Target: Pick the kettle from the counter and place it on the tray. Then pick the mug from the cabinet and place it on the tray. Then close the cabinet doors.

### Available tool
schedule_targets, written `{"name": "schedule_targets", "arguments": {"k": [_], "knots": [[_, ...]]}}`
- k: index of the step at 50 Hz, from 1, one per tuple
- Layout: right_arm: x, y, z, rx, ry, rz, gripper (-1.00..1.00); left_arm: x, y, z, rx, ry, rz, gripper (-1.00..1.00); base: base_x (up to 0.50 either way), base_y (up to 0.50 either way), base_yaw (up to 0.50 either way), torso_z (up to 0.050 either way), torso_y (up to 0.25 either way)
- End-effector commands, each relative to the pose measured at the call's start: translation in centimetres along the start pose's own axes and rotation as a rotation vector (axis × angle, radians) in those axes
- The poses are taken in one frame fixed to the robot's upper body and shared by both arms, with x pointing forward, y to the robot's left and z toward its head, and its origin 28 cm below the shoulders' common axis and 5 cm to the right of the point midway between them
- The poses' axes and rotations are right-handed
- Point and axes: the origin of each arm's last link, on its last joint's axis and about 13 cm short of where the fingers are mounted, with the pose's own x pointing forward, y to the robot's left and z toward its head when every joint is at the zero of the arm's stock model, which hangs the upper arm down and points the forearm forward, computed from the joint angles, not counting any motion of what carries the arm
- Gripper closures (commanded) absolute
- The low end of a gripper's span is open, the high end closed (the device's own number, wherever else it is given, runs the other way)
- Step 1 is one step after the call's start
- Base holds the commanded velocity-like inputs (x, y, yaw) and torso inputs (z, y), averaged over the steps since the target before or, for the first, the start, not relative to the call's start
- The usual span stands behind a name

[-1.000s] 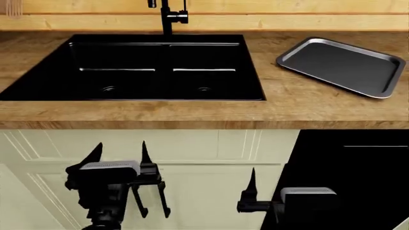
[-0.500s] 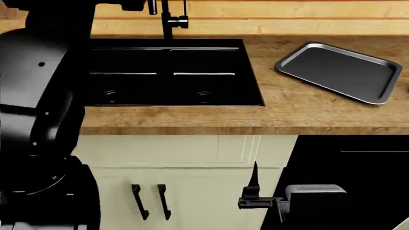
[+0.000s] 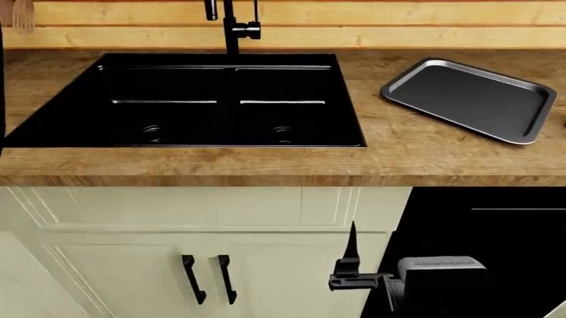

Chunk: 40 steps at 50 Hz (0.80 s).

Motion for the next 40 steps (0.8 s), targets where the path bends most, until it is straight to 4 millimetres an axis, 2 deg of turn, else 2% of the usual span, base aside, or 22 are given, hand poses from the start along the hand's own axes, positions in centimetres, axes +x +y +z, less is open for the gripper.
{"name": "schedule_targets", "arguments": {"k": [1,6,13,32,37,40], "knots": [[-0.2,-0.1,0.2,0.013,-0.009,0.0,-1.0,-0.7,0.9,2.8,0.026,0.009,0.065,-1.0,0.0,0.0,0.0,0.05,0.008],[-0.3,-0.1,0.3,0.01,-0.009,0.0,-1.0,-0.8,1.0,2.9,0.04,0.019,0.072,-1.0,0.0,0.0,0.0,0.048,0.004],[-0.3,-0.1,0.4,0.026,-0.002,0.001,-1.0,-1.0,0.8,3.0,0.017,0.025,0.054,-1.0,0.0,-0.02,0.0,0.0,0.0],[-0.1,-0.6,0.9,0.035,-0.022,-0.02,-1.0,-0.9,0.2,2.6,-0.083,0.065,0.003,-1.0,0.0,-0.5,0.0,0.0,0.0],[0.2,-1.0,3.0,0.025,-0.055,-0.024,-1.0,-0.8,0.4,2.5,-0.103,0.084,0.01,-1.0,0.0,0.0,0.0,0.0,0.0],[0.2,-1.5,6.4,0.018,-0.094,-0.005,-1.0,-0.7,0.5,2.2,-0.104,0.101,0.011,-1.0,0.0,0.0,0.0,0.0,0.0]]}}
